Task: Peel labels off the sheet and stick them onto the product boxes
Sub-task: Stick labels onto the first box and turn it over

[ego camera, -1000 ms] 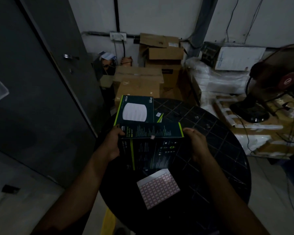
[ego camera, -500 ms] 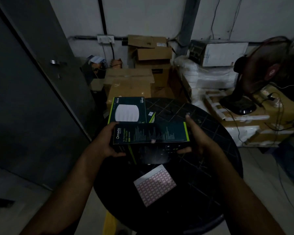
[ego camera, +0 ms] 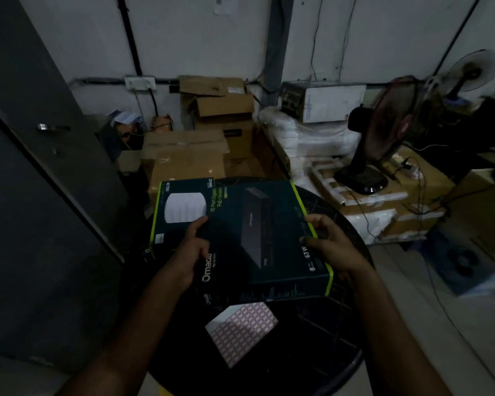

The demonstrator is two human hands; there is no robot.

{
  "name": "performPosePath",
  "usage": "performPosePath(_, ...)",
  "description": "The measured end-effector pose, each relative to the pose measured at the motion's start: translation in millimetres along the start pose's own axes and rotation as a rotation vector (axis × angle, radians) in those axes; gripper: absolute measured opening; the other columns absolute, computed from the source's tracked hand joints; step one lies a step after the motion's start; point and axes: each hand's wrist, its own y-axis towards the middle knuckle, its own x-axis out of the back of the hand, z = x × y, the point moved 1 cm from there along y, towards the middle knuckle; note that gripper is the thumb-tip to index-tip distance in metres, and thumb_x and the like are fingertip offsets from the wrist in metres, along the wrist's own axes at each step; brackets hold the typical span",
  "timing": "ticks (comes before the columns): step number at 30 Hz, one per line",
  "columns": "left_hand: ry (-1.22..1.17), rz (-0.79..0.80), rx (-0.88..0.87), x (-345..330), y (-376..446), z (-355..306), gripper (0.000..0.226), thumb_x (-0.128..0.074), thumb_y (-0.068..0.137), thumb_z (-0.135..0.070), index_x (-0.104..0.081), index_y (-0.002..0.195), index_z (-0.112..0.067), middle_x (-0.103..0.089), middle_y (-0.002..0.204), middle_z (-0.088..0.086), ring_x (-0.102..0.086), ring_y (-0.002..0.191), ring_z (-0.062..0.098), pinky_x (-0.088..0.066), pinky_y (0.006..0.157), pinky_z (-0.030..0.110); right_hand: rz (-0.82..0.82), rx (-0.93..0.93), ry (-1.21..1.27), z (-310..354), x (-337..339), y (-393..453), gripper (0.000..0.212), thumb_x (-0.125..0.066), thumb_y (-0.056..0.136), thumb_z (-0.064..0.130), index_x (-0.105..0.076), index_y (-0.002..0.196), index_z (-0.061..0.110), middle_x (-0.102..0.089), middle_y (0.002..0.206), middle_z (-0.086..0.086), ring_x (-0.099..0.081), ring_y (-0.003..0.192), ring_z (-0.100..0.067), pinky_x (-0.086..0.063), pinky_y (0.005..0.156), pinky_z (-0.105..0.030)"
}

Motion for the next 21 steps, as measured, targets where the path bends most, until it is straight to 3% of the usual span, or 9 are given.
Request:
performPosePath(1, 0.05, 0.041, -0.044, -0.3, 1.8, 1.0, 0.087, -0.04, 0.062, 0.011, -0.052, 0.131, -0.043, -0.056, 0.124, 0.015, -0.058, 0.1, 0.036, -0.05, 0.068, 0.038, 0.043, 0.013, -0.026, -4.3, -3.0, 0.0, 0.045, -0.064, 0.086, -0.005, -0.059, 0.121, 0.023, -0.058, 0.131, -0.013, -0.064, 0.108, -0.029, -0.06, 0.081, -0.037)
performPosePath(3, 0.2, 0.131, -0.14, -2.5, 1.8, 1.5, 0.086, -0.042, 0.064, 0.012, -0.056, 0.124, -0.048, -0.048, 0.138, 0.01, -0.054, 0.114, 0.031, -0.052, 0.077, 0.037, 0.064, 0.043, -0.167, -13.2, -10.5, 2.0, 0.059, -0.067, 0.079, 0.019, -0.055, 0.131, 0.044, -0.044, 0.144, -0.005, -0.051, 0.128, -0.028, -0.052, 0.1, -0.048)
performPosePath(6, 0.433, 0.179, -0.278, -5.4, -3.5, -2.6, 0.08, -0.044, 0.072, 0.017, -0.059, 0.119, -0.046, -0.026, 0.152, -0.01, -0.039, 0.129, 0.014, -0.049, 0.072, 0.019, 0.009, 0.081, -0.377, -23.7, -22.3, 3.9, 0.059, -0.059, 0.069, 0.043, -0.05, 0.121, 0.069, -0.034, 0.152, 0.005, -0.037, 0.139, -0.023, -0.03, 0.117, -0.053)
performPosePath(8, 0.56, 0.196, -0.355, -2.5, -1.0, -3.3, 0.077, -0.052, 0.076, 0.014, -0.057, 0.118, -0.05, -0.001, 0.157, -0.022, -0.027, 0.134, 0.007, -0.05, 0.065, 0.013, 0.011, 0.096, -0.492, -23.5, -32.5, 0.0, 0.055, -0.065, 0.073, 0.052, -0.046, 0.119, 0.075, -0.02, 0.163, 0.001, -0.021, 0.15, -0.025, -0.02, 0.12, -0.059)
performPosePath(10, 0.696, 0.249, -0.427, 6.1, 4.4, -0.5, 0.073, -0.066, 0.077, 0.0, -0.052, 0.116, -0.059, 0.015, 0.159, -0.023, -0.013, 0.142, 0.006, -0.051, 0.082, 0.016, 0.088, 0.13, -0.618, -25.7, -39.4, -4.1, 0.062, -0.076, 0.075, 0.057, -0.042, 0.124, 0.073, 0.0, 0.168, -0.002, -0.001, 0.154, -0.019, -0.01, 0.122, -0.059)
performPosePath(12, 0.843, 0.292, -0.476, 17.4, 12.1, 5.6, 0.064, -0.076, 0.071, -0.033, -0.046, 0.116, -0.068, 0.012, 0.161, -0.022, -0.007, 0.149, 0.016, -0.04, 0.11, 0.038, 0.112, 0.167, -0.702, -26.6, -46.3, -6.6, 0.067, -0.076, 0.073, 0.062, -0.04, 0.129, 0.068, 0.009, 0.168, 0.002, 0.0, 0.154, -0.015, -0.005, 0.122, -0.053)
performPosePath(14, 0.944, 0.292, -0.522, 25.0, 19.2, 11.8, 0.063, -0.068, 0.061, -0.063, -0.039, 0.116, -0.074, 0.0, 0.162, -0.022, -0.011, 0.149, 0.026, -0.026, 0.116, 0.054, 0.077, 0.233, -0.746, -28.1, -53.7, -6.3, 0.068, -0.072, 0.071, 0.067, -0.044, 0.133, 0.061, 0.005, 0.168, 0.006, -0.008, 0.153, -0.014, -0.009, 0.118, -0.044)
performPosePath(18, 0.932, 0.266, -0.588, 26.3, 33.6, 19.6, 0.06, -0.064, 0.059, -0.072, -0.042, 0.114, -0.073, -0.009, 0.16, -0.022, -0.017, 0.147, 0.026, -0.024, 0.116, 0.056, 0.002, 0.28, -0.774, -35.1, -58.1, -5.7, 0.08, -0.062, 0.06, 0.085, -0.05, 0.134, 0.055, -0.008, 0.167, 0.011, -0.02, 0.15, -0.017, -0.01, 0.107, -0.032)
performPosePath(21, 0.907, 0.302, -0.611, 13.1, 46.5, 25.0, 0.062, -0.071, 0.063, -0.067, -0.052, 0.121, -0.06, -0.013, 0.161, -0.018, -0.019, 0.147, 0.024, -0.025, 0.117, 0.052, -0.021, 0.265, -0.757, -40.9, -46.9, -4.9, 0.076, -0.069, 0.064, 0.078, -0.053, 0.134, 0.053, -0.01, 0.166, 0.011, -0.02, 0.149, -0.014, -0.009, 0.108, -0.033)
